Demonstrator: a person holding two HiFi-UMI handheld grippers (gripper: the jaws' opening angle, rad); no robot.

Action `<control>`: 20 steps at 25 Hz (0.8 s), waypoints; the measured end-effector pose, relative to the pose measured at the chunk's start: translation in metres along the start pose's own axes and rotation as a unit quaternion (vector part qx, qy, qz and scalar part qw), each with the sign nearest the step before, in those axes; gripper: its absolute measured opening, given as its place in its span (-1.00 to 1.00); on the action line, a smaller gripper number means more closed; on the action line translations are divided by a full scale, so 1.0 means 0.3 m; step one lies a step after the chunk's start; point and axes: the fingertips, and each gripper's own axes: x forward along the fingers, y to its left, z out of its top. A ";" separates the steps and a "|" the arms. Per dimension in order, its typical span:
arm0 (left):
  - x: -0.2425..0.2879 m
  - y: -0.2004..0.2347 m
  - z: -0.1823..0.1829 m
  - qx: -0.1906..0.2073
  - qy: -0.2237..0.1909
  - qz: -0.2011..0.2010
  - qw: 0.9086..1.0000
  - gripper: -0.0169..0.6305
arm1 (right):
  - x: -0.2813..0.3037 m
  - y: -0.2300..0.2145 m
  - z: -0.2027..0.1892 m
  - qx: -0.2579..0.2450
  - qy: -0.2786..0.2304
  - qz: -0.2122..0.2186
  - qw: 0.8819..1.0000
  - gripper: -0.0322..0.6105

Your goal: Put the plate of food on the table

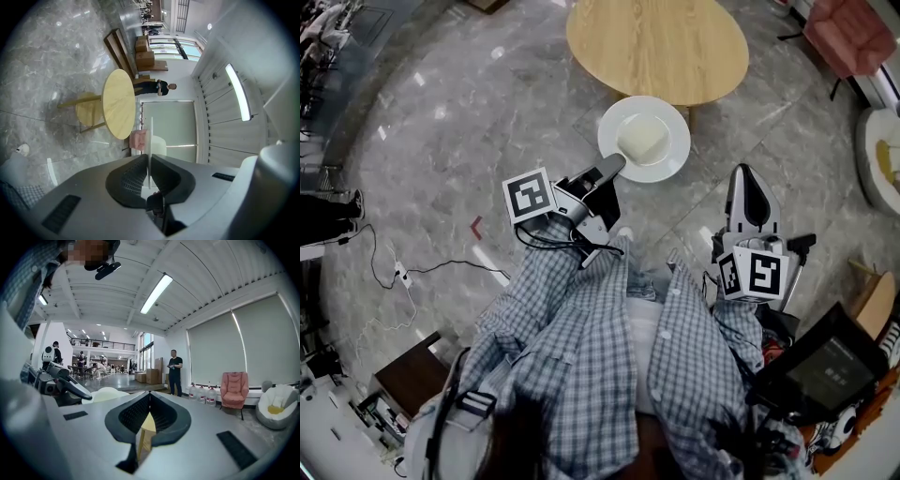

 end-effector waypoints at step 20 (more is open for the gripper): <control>-0.014 0.007 0.090 0.004 0.003 0.001 1.000 -0.89 | 0.079 0.057 0.008 -0.001 -0.003 -0.001 1.000 -0.88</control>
